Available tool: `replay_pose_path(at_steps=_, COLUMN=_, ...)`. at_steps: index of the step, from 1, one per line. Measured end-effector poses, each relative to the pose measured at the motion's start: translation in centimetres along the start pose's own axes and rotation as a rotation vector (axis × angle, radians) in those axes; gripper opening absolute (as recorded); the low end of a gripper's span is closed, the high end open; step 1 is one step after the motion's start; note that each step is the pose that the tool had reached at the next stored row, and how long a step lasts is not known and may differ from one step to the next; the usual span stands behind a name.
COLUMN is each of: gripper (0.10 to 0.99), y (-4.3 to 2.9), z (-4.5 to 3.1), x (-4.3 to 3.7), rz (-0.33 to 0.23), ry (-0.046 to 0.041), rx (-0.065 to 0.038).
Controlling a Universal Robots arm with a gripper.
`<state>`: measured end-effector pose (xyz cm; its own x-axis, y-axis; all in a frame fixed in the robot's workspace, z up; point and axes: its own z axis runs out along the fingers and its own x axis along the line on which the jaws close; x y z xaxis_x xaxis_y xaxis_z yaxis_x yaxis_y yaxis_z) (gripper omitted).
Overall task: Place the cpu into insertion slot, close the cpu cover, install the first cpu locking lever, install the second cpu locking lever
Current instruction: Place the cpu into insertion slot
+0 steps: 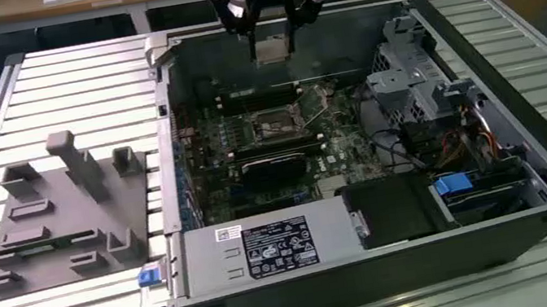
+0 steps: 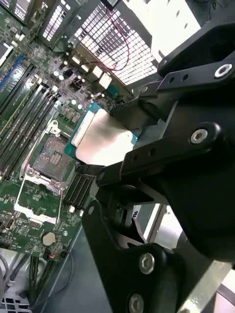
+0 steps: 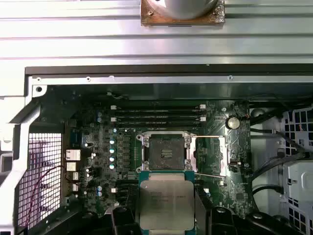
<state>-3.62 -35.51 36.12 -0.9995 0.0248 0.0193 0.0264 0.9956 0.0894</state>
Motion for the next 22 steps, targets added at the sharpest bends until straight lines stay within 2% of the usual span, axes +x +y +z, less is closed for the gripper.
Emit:
replay_pose_path(at_steps=8, gripper=0.533, y=0.0, z=0.0, x=0.0, rz=0.017, ry=-0.0016, rx=0.0)
replay_pose_path(at_steps=22, gripper=0.533, y=-0.01, z=0.19, x=0.05, rz=0.232, ry=-0.0207, rx=-0.001)
